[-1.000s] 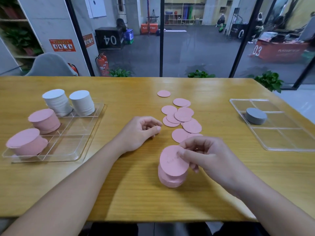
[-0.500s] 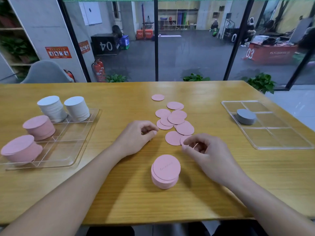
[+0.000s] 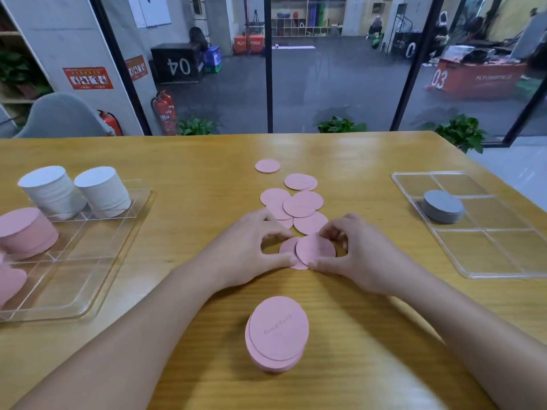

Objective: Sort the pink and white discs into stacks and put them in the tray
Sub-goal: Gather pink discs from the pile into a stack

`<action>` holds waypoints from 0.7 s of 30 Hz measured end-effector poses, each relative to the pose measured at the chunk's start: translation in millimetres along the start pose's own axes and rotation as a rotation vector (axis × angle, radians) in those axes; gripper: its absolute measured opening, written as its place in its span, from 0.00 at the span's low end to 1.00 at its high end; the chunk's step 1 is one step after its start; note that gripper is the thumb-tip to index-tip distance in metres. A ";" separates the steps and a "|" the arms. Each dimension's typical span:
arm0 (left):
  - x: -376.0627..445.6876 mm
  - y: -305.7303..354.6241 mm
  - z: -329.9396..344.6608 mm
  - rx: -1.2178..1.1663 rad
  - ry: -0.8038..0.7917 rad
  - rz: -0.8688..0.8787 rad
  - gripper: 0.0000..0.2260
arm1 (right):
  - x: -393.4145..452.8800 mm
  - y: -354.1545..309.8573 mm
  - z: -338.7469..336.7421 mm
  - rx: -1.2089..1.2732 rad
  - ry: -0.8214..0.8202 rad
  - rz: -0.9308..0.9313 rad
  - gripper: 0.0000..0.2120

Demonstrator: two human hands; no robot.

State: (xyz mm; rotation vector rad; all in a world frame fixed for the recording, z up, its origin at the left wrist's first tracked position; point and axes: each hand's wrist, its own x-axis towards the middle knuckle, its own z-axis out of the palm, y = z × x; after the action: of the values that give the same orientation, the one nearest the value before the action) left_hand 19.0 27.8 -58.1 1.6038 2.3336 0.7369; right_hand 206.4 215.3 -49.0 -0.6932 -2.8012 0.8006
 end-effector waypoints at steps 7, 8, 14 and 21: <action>-9.7 5.6 4.9 -0.083 -0.007 -0.038 0.15 | 24.4 11.0 -8.6 0.179 -0.102 0.031 0.19; -9.2 6.3 7.6 -0.100 -0.001 -0.055 0.15 | 24.1 14.8 -8.6 0.194 -0.105 0.017 0.17; -6.0 13.0 13.7 -0.313 0.036 -0.122 0.15 | 11.7 28.4 -6.0 0.194 0.003 -0.076 0.06; -5.6 2.4 4.9 -0.555 0.254 -0.206 0.04 | 7.0 27.4 -3.4 0.152 0.004 -0.151 0.07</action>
State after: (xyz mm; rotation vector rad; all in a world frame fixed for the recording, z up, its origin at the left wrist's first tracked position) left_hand 25.3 24.7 -61.5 1.0637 2.1294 1.4457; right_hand 211.9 240.7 -60.5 -0.4524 -2.7136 0.9685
